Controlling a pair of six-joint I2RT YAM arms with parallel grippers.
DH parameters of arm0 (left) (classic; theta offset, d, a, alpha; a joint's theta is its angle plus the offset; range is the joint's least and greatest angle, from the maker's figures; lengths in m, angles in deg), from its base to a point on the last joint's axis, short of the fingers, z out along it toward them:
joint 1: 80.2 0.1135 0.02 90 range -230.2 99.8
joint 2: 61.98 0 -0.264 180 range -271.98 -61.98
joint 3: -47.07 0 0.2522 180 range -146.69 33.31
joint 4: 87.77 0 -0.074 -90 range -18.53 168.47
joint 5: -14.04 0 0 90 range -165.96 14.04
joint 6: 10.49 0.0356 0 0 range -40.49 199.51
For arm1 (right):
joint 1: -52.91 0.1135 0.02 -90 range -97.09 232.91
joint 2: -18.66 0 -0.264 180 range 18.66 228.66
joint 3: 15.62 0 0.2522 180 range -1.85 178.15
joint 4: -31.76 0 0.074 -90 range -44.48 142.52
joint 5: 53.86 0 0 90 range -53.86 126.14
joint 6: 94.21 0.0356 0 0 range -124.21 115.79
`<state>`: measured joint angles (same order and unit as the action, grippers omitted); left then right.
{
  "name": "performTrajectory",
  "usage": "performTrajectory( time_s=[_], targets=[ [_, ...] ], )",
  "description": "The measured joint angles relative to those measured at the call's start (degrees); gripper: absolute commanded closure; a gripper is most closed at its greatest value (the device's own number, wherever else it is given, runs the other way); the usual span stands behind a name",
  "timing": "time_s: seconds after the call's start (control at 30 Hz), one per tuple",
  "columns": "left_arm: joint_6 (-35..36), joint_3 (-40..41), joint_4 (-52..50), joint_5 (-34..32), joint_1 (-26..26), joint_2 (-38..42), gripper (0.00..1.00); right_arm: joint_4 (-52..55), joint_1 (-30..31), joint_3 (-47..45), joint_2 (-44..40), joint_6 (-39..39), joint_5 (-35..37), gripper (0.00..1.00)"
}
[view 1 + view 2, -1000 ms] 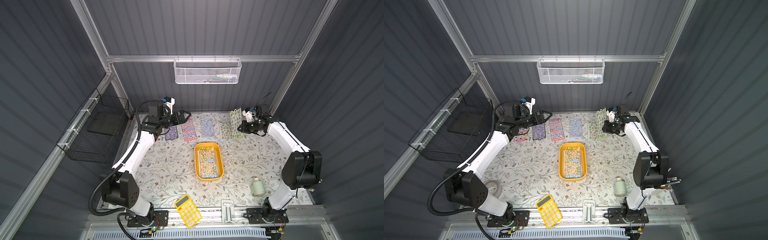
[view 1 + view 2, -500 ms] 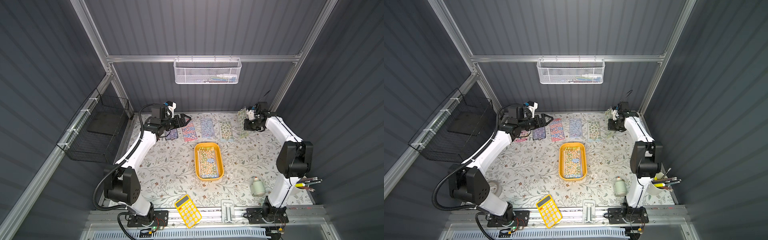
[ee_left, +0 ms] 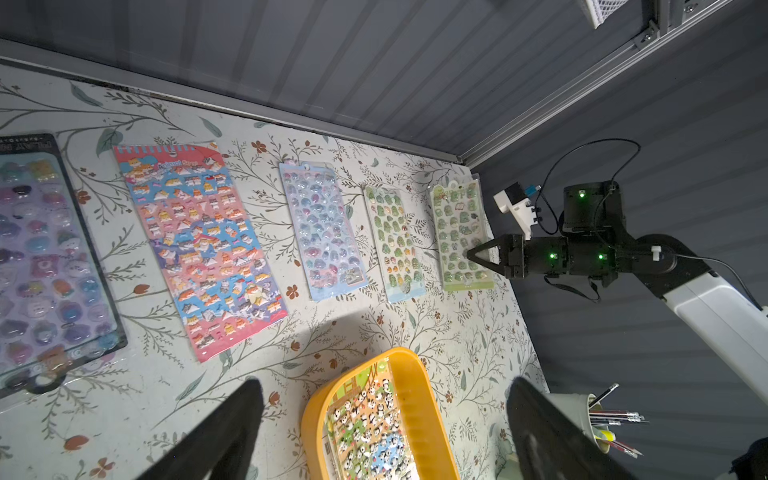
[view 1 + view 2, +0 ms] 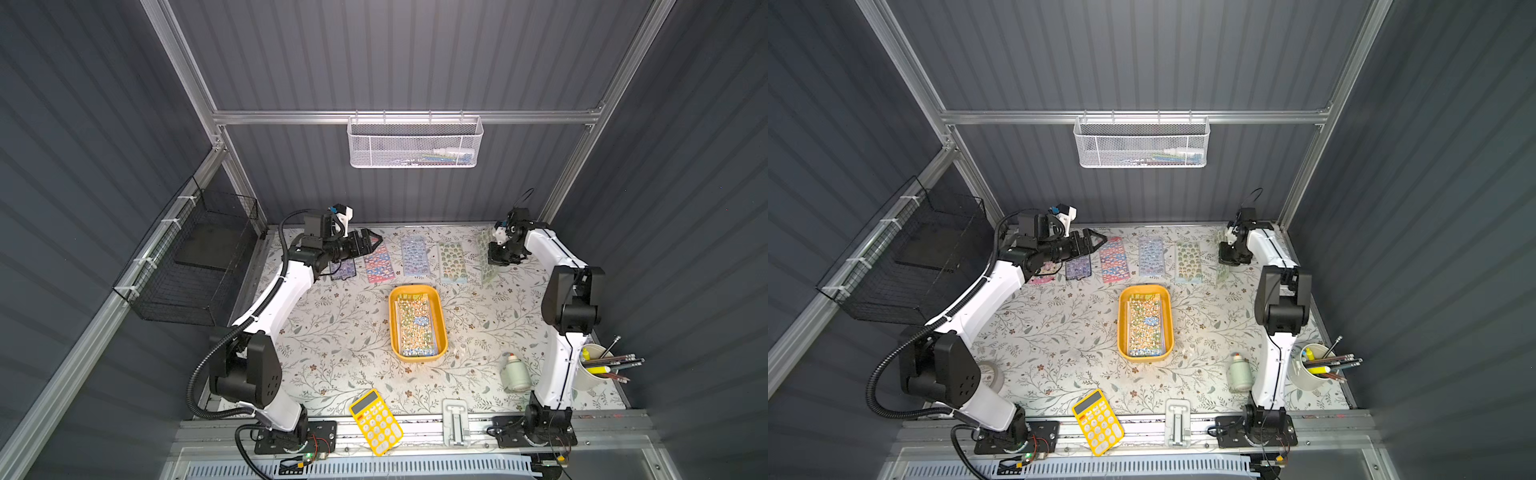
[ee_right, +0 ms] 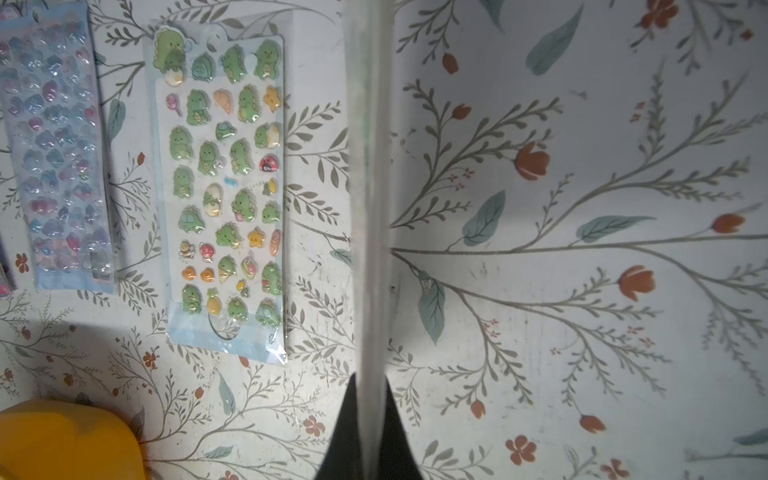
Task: Take the stickers out of the storage box
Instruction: Place the sticker at the center of the board.
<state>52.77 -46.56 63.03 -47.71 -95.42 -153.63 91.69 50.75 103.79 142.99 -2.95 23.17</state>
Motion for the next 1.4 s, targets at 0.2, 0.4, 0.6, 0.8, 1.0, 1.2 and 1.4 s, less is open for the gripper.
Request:
performTrajectory(
  time_s=[0.2, 0.4, 0.6, 0.8, 1.0, 1.2, 1.4],
  targets=[
    [-0.4, 0.0, 0.0, 0.0, 0.0, -0.8, 0.07, 2.3, -0.6, 4.4, 4.2, 0.1, -2.5, 0.94],
    [-0.9, 0.0, 0.0, 0.0, 0.0, -1.0, 0.07, 4.3, -0.6, 8.0, 8.8, 0.5, -1.8, 0.81],
    [-1.1, 0.0, 0.0, 0.0, -0.1, -1.0, 0.07, 6.0, -0.6, 12.0, 12.2, 0.7, 1.5, 0.66],
    [-1.5, 0.0, -0.1, -0.2, -0.5, -1.7, 0.07, 6.1, -0.6, 12.7, 12.7, 1.0, 4.7, 0.58],
    [-1.5, -0.9, -0.5, -0.7, -1.0, -2.4, 0.07, 6.1, -0.6, 12.6, 12.5, 1.5, 8.6, 0.56],
    [-1.5, -1.0, -0.6, -1.3, -1.0, -2.4, 0.12, 4.9, -0.5, 9.0, 7.0, 2.6, 11.4, 0.57],
    [0.0, -1.0, -3.4, -4.0, -2.1, -2.1, 0.22, 2.1, 1.9, 2.8, -5.1, 3.6, 12.2, 0.61]
  ],
)
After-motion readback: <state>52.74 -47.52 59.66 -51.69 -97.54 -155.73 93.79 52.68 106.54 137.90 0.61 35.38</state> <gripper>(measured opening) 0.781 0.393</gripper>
